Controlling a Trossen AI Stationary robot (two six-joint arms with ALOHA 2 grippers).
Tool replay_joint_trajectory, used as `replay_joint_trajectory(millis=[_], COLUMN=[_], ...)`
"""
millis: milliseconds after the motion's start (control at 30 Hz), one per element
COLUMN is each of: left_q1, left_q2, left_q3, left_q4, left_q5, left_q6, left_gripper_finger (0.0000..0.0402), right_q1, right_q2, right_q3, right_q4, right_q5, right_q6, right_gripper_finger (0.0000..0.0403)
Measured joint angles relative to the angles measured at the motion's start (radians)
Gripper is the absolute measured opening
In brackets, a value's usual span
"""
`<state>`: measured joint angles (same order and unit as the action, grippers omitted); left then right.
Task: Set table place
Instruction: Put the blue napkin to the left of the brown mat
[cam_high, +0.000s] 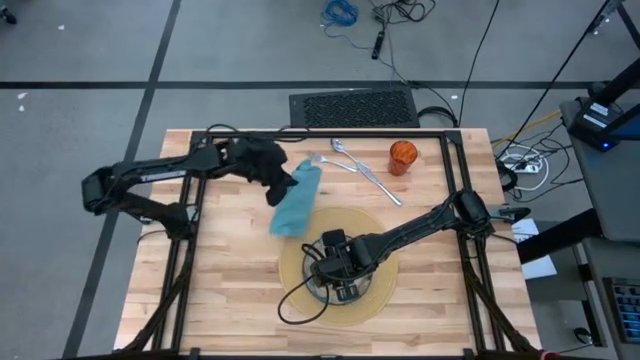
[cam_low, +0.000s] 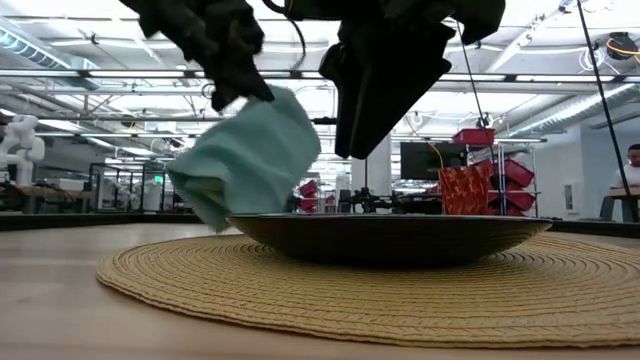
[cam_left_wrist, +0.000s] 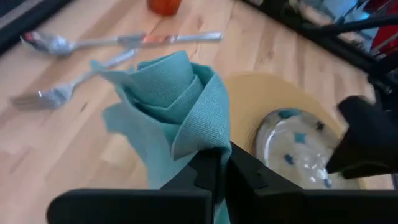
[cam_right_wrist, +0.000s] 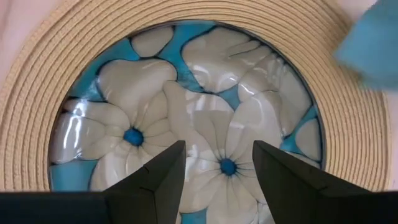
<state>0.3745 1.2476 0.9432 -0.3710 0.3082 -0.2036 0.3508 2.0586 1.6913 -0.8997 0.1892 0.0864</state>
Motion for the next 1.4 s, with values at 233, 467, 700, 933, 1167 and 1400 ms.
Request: replay_joint_trajectory(millis=[233,467,700,933,1167,1400], left_q1=[-0.069,-0.201,-0.421,-0.686,-0.922,-1.056], left_q2=[-0.122,-0.209,-0.248,-0.248,-0.216,-0.131], left_q3=[0.0,0.0,0.0,0.0,0.0,0.0], left_q4=[-0.051,-0.231,-0.296,-0.298,-0.273,-0.158], left_q5=[-0.05,-0.157,-0.279,-0.436,-0.62,-0.761], left_q6=[-0.026,-0.106,-0.268,-0.479,-0.669,-0.721], left_gripper_finger=[0.0,0.0,0.0,0.0,0.0,0.0], right_q1=[-0.002,-0.002,-0.002,-0.002,0.005,0.005], right_q2=[0.0,0.0,0.0,-0.016,-0.118,-0.291], right_q3=[0.0,0.0,0.0,0.0,-0.033,-0.244], right_q4=[0.002,0.002,-0.016,-0.085,-0.048,0.096], right_q5=[0.002,0.002,0.049,0.156,0.235,0.235], right_q6=[0.004,0.007,0.007,0.017,0.023,0.059], right_gripper_finger=[0.0178,0.0178,0.0178,0.0176,0.0151,0.0128])
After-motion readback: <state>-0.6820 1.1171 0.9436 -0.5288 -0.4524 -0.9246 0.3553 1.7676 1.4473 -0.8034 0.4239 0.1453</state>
